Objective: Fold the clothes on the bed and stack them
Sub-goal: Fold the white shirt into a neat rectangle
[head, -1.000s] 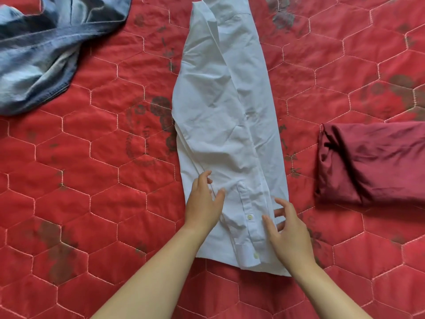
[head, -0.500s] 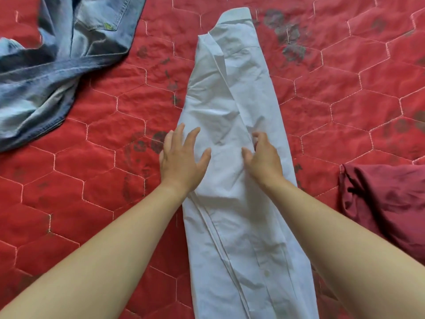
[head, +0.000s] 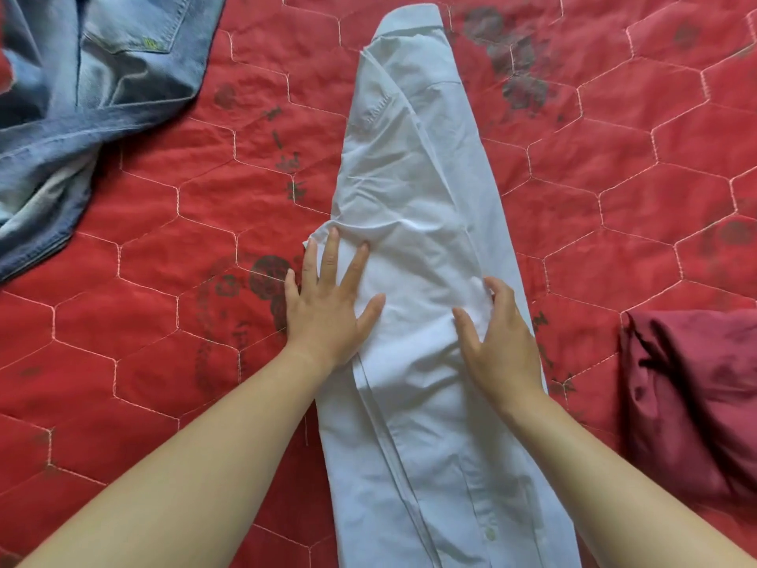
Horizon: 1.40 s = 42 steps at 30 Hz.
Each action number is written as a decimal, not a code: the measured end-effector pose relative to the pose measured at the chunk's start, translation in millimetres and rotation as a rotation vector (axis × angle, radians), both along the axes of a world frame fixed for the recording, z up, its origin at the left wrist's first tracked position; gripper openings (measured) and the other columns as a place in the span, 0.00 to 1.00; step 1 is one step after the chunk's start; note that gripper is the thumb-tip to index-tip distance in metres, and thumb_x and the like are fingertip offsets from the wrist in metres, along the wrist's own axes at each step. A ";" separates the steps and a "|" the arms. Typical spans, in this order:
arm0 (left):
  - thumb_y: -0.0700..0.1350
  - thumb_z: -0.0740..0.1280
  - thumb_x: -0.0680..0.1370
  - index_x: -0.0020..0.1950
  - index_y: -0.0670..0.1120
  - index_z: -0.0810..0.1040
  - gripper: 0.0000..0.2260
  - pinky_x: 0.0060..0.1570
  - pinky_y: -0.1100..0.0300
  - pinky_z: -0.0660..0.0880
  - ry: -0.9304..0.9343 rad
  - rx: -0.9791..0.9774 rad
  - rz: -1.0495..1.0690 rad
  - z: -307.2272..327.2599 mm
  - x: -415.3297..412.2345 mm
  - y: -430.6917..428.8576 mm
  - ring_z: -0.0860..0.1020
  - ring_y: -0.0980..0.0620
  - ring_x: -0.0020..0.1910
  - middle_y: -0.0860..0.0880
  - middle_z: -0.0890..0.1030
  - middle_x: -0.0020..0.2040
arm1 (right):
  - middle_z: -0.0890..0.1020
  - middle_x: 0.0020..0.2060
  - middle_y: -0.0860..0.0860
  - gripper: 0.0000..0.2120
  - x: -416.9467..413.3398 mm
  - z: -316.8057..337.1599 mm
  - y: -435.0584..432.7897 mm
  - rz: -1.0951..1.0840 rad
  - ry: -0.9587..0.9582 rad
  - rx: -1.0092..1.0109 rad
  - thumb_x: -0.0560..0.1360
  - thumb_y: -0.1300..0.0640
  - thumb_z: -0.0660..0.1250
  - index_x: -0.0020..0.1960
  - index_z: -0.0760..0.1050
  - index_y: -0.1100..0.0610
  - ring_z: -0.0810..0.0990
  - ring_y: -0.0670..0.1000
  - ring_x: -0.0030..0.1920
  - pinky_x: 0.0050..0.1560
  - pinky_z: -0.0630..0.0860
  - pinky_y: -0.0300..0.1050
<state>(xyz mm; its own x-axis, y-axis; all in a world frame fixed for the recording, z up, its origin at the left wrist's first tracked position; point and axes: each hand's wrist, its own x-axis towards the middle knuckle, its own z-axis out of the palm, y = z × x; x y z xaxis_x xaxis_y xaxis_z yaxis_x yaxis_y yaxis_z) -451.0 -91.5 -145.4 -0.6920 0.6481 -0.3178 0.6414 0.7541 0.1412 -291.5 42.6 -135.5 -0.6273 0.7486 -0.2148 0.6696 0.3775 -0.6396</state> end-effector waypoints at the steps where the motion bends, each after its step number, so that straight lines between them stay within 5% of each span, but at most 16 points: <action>1: 0.65 0.50 0.75 0.75 0.60 0.45 0.31 0.69 0.38 0.48 -0.007 0.002 0.001 0.6 -0.1 -0.5 0.37 0.48 0.74 0.51 0.37 0.77 | 0.72 0.66 0.54 0.24 3.1 -1.5 -2.0 -0.006 -0.021 -0.004 0.77 0.52 0.63 0.69 0.62 0.58 0.73 0.57 0.62 0.52 0.69 0.47; 5: 0.64 0.52 0.76 0.75 0.60 0.47 0.30 0.69 0.39 0.41 -0.022 0.057 0.024 8.3 7.7 -0.7 0.38 0.49 0.75 0.51 0.40 0.77 | 0.76 0.61 0.56 0.26 24.0 0.2 -13.1 -0.068 0.054 -0.079 0.75 0.51 0.66 0.68 0.63 0.59 0.76 0.58 0.57 0.48 0.67 0.39; 8: 0.64 0.51 0.76 0.75 0.60 0.50 0.28 0.68 0.43 0.34 -0.017 0.159 -0.014 18.1 33.5 -5.2 0.41 0.50 0.75 0.51 0.45 0.78 | 0.75 0.58 0.52 0.29 48.9 6.1 -30.8 -0.063 0.079 -0.145 0.72 0.51 0.69 0.68 0.64 0.60 0.74 0.51 0.55 0.56 0.69 0.40; 12: 0.64 0.48 0.76 0.75 0.61 0.51 0.27 0.69 0.44 0.37 -0.087 0.150 -0.024 22.3 72.7 -20.8 0.41 0.54 0.75 0.53 0.45 0.77 | 0.72 0.51 0.50 0.31 85.1 8.6 -50.0 -0.064 0.019 -0.075 0.69 0.56 0.73 0.68 0.65 0.64 0.70 0.48 0.51 0.55 0.62 0.32; 18: 0.59 0.53 0.78 0.75 0.57 0.54 0.26 0.69 0.42 0.39 -0.064 0.135 0.048 25.0 95.5 -39.7 0.46 0.49 0.76 0.51 0.49 0.78 | 0.78 0.58 0.59 0.27 131.7 10.7 -78.9 -0.119 -0.077 -0.213 0.75 0.53 0.67 0.70 0.62 0.56 0.76 0.57 0.59 0.48 0.68 0.43; 21: 0.57 0.54 0.78 0.75 0.57 0.56 0.25 0.69 0.42 0.43 -0.002 0.191 -0.072 27.2 112.2 -41.6 0.50 0.47 0.76 0.49 0.52 0.77 | 0.80 0.54 0.55 0.25 152.9 17.8 -88.4 -0.175 -0.074 -0.179 0.76 0.52 0.65 0.70 0.63 0.54 0.78 0.59 0.55 0.48 0.71 0.47; 24: 0.60 0.51 0.78 0.75 0.61 0.45 0.27 0.70 0.40 0.44 -0.039 0.019 -0.221 16.5 127.2 -51.5 0.44 0.48 0.76 0.51 0.40 0.77 | 0.74 0.47 0.44 0.26 174.3 20.7 -96.0 -0.231 -0.061 -0.194 0.74 0.53 0.67 0.69 0.64 0.55 0.77 0.53 0.50 0.48 0.69 0.44; 26: 0.61 0.51 0.78 0.73 0.62 0.39 0.28 0.70 0.40 0.42 -0.084 -0.068 -0.226 7.8 128.1 -58.5 0.39 0.49 0.75 0.53 0.35 0.75 | 0.72 0.52 0.47 0.27 187.5 20.3 -99.8 -0.196 -0.074 -0.158 0.73 0.55 0.70 0.68 0.65 0.59 0.73 0.51 0.54 0.54 0.67 0.41; 30: 0.59 0.53 0.78 0.76 0.59 0.49 0.27 0.71 0.42 0.43 -0.101 0.029 -0.165 17.2 135.8 -59.4 0.44 0.48 0.76 0.50 0.44 0.78 | 0.71 0.60 0.56 0.28 204.1 19.1 -104.5 -0.162 -0.167 -0.028 0.70 0.55 0.73 0.67 0.68 0.59 0.70 0.56 0.60 0.59 0.68 0.54; 37: 0.55 0.62 0.77 0.75 0.56 0.55 0.29 0.67 0.42 0.60 -0.178 0.034 0.250 40.5 183.2 -117.2 0.53 0.43 0.73 0.44 0.49 0.76 | 0.68 0.69 0.51 0.37 211.5 24.0 -112.4 -0.168 -0.179 -0.213 0.71 0.53 0.70 0.74 0.56 0.49 0.71 0.55 0.64 0.55 0.69 0.45; 42: 0.47 0.66 0.76 0.76 0.56 0.51 0.33 0.54 0.55 0.68 -0.394 0.180 0.427 45.9 209.7 -137.0 0.71 0.42 0.59 0.42 0.69 0.64 | 0.69 0.70 0.48 0.36 213.3 34.8 -114.7 -0.190 -0.164 -0.252 0.73 0.58 0.68 0.74 0.54 0.47 0.73 0.56 0.64 0.54 0.67 0.43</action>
